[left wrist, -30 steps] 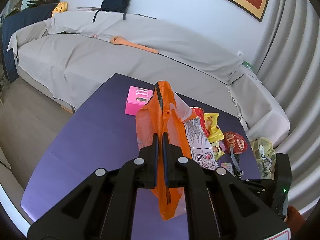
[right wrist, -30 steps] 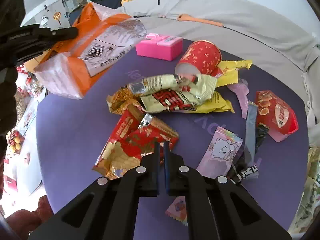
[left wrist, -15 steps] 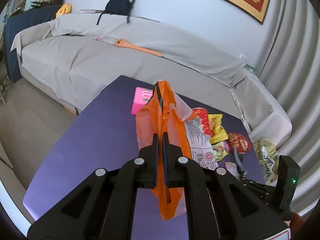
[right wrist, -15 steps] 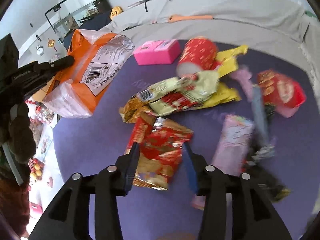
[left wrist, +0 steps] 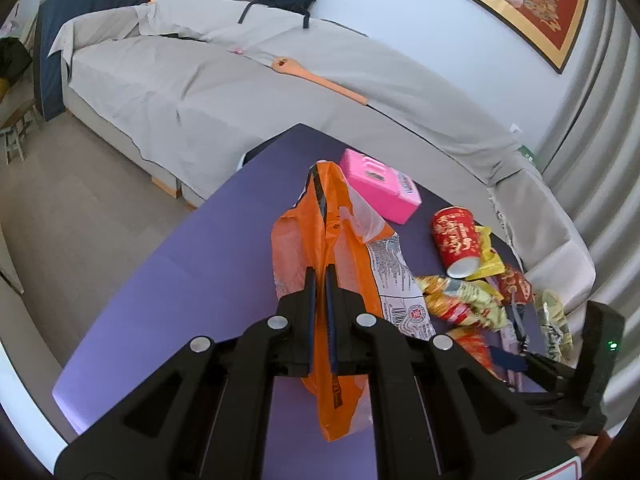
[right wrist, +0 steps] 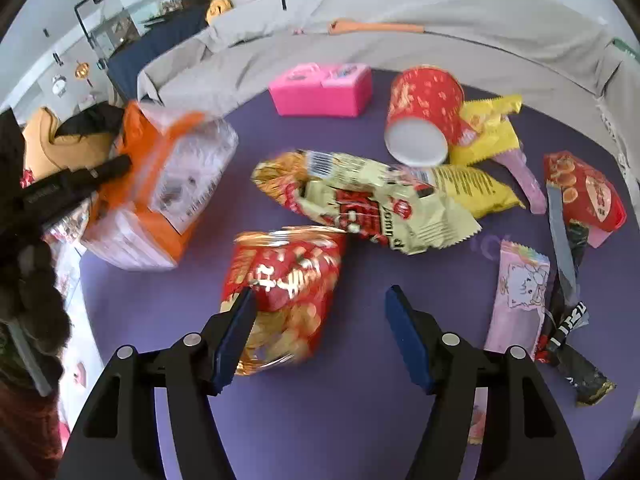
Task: Collect trash
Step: 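Lift the orange bag with the left tool while the right tool grasps a red snack packet, then carry the orange bag and red packet with both tools over the yellow bag and release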
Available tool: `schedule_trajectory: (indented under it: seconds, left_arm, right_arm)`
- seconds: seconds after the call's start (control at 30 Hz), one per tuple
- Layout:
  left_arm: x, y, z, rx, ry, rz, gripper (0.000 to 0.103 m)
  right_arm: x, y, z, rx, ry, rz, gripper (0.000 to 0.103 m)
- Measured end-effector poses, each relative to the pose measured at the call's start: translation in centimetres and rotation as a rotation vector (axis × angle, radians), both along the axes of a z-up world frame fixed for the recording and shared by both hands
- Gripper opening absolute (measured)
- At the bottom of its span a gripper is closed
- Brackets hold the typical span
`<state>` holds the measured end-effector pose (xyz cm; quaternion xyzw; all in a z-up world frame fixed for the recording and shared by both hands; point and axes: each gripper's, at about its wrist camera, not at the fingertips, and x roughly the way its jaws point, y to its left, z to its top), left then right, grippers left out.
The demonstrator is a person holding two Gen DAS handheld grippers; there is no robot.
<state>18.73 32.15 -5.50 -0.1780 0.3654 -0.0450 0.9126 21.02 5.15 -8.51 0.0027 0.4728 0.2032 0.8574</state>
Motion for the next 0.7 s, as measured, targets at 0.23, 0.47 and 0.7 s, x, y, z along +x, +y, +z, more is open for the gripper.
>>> schedule_trajectory:
  seconds: [0.23, 0.47, 0.7]
  left_arm:
    - [-0.6, 1.3, -0.7, -0.018, 0.003, 0.018, 0.004]
    - [-0.8, -0.2, 0.0, -0.025, -0.004, -0.018, 0.004]
    - [-0.9, -4.2, 4.1, -0.003, -0.07, -0.077, 0.004]
  right_arm:
    - [0.1, 2.4, -0.8, 0.005, 0.008, 0.109, 0.037]
    - [-1.0, 1.4, 1.8, -0.025, -0.094, 0.139, 0.016]
    - [-1.7, -4.7, 7.0, 0.004, -0.209, 0.046, 0.015]
